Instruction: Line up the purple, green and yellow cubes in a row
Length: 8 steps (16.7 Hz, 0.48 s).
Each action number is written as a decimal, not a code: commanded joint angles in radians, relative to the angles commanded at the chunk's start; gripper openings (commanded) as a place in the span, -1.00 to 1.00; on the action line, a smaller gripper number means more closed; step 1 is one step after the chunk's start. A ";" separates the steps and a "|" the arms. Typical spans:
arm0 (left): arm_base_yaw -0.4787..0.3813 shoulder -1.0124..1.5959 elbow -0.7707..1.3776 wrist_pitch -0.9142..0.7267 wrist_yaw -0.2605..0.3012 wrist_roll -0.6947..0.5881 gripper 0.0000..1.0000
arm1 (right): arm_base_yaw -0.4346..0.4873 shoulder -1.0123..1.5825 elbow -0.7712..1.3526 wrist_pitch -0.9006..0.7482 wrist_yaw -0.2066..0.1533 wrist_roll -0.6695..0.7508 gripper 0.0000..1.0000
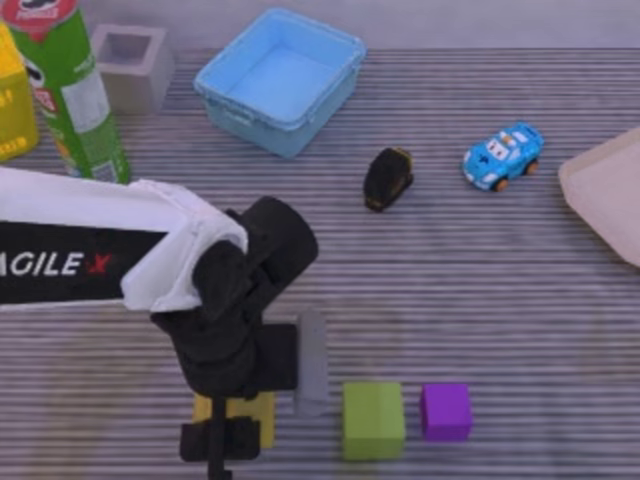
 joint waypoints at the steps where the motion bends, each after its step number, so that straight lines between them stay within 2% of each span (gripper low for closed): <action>1: 0.000 0.000 0.000 0.000 0.000 0.000 -1.00 | 0.000 0.000 0.000 0.000 0.000 0.000 1.00; 2: 0.000 0.000 0.000 0.000 0.000 0.000 -1.00 | 0.000 0.000 0.000 0.000 0.000 0.000 1.00; 8: 0.000 0.000 0.000 0.000 0.000 0.000 -0.10 | 0.000 0.000 0.000 0.000 0.000 0.000 1.00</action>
